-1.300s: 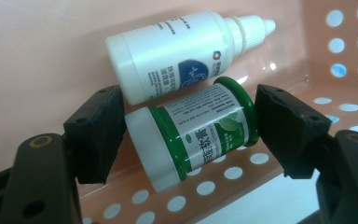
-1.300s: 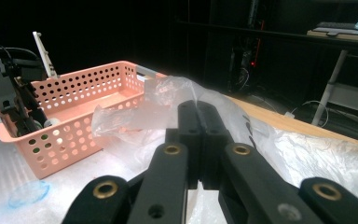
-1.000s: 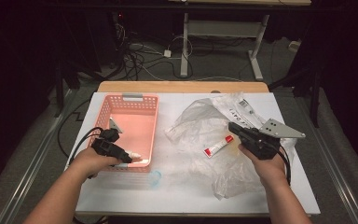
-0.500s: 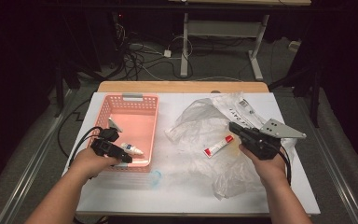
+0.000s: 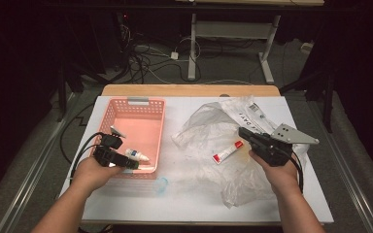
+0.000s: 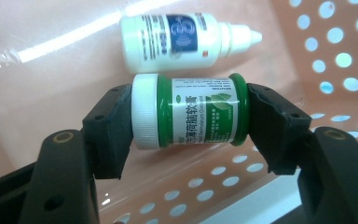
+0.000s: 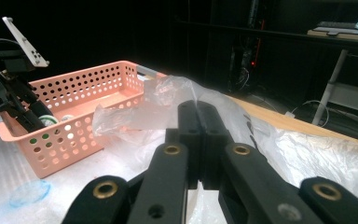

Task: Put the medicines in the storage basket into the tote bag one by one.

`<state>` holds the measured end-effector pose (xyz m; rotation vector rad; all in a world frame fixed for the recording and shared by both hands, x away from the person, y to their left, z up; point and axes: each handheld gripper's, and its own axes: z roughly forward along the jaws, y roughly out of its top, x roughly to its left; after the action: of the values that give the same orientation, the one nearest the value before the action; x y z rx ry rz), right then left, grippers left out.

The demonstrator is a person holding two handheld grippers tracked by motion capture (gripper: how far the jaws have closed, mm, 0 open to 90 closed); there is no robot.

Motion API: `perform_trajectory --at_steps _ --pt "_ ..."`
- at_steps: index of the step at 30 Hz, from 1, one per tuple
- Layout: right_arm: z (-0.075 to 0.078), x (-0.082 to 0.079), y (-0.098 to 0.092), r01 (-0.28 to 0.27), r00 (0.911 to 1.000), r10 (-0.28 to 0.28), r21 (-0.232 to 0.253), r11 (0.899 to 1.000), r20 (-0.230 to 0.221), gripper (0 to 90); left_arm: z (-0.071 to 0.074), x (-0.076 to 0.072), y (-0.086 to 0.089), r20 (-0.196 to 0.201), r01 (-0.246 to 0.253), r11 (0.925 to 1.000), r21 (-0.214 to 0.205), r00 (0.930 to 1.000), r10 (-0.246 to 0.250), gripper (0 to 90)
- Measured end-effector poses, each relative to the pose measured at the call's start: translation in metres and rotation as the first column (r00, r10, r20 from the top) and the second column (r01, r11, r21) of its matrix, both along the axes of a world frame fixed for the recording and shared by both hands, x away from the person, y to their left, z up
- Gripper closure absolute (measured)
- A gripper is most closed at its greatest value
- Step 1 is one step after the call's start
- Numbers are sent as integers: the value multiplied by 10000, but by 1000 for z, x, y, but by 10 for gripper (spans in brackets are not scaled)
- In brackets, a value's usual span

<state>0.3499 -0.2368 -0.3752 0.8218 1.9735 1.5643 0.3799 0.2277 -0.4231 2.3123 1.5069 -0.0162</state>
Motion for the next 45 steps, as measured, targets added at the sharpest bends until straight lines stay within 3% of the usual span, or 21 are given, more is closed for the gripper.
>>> perform_trajectory --at_steps 11,20,27,35,39,45 --pt "-1 1 1 16 10000 -16 -7 10000 -55 900 7 -8 2 976 15 9998 -191 9952 4 349" --pt "-1 0 1 10 10000 -10 6 10000 -33 900 14 -17 0 2112 52 9989 -471 9774 49 350" --pt "-1 0 1 20 10000 -20 -4 10000 -22 900 14 -21 1 2528 91 9961 -873 9674 133 350" --pt "-1 0 1 15 10000 -15 -29 10000 -42 900 13 -25 -1 3148 157 9925 -1210 9489 234 351" --pt "-1 1 1 0 10000 0 -66 10000 -36 900 10 -24 -3 3134 141 9923 -1231 9493 254 350" --pt "-2 1 1 -14 10000 13 -73 10000 -66 900 9 -18 -4 2839 30 9933 -1152 9584 300 350"
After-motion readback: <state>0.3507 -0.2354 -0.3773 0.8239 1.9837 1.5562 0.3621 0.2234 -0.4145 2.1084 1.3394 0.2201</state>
